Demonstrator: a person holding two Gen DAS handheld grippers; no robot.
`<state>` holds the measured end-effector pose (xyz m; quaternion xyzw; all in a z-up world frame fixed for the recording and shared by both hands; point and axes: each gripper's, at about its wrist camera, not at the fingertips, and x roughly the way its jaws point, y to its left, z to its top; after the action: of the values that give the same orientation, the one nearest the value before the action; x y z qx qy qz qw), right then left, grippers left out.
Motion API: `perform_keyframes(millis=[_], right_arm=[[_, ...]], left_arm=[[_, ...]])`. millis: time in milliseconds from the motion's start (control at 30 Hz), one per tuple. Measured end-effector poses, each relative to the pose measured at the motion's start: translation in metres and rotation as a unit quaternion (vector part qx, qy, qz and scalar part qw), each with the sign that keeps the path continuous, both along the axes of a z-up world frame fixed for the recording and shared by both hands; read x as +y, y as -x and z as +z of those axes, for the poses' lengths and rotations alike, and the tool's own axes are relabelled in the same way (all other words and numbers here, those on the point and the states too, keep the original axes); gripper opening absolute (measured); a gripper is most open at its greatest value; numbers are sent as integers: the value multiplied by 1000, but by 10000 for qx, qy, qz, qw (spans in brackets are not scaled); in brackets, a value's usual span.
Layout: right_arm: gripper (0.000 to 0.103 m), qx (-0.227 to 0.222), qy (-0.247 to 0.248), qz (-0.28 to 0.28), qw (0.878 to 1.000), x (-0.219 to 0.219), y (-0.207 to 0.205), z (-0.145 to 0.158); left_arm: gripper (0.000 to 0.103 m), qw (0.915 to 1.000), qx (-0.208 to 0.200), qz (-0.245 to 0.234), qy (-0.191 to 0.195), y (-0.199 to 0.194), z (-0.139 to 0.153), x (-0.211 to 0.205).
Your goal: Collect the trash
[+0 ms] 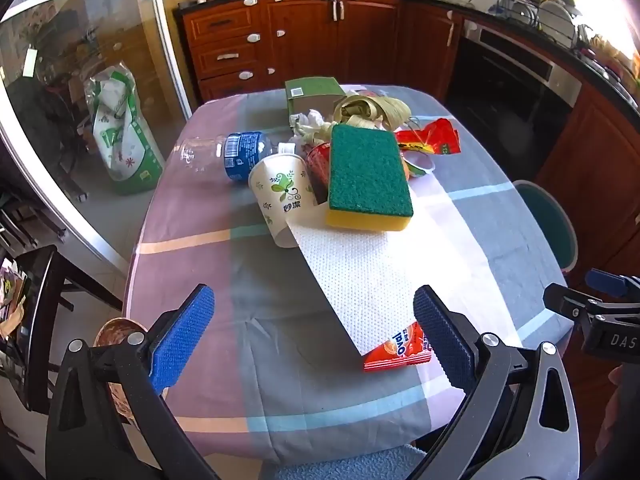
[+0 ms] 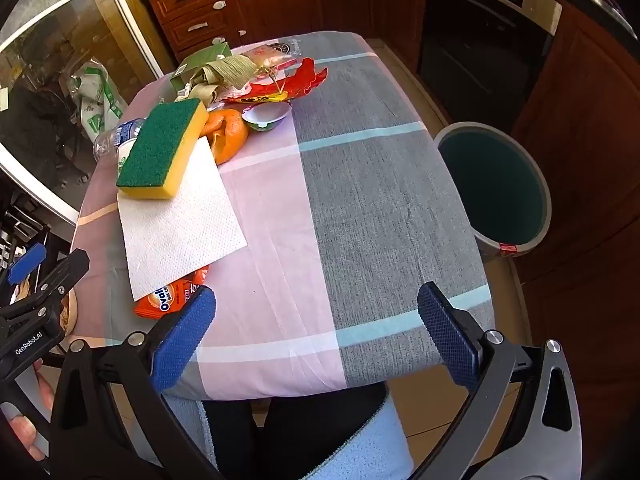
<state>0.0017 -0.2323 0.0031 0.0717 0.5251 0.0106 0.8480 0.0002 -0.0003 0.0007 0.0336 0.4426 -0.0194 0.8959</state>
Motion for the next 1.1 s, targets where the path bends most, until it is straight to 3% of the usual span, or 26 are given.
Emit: perform_keyframes(millis=[267, 1100], right_arm=[[97, 98, -29, 15, 9999, -1, 1, 3], [97, 94, -23, -121, 9999, -7, 0, -3]], left_arm=[[99, 9998, -16, 59, 179, 0, 4, 4], [99, 9999, 19, 101, 109, 0, -3, 11]])
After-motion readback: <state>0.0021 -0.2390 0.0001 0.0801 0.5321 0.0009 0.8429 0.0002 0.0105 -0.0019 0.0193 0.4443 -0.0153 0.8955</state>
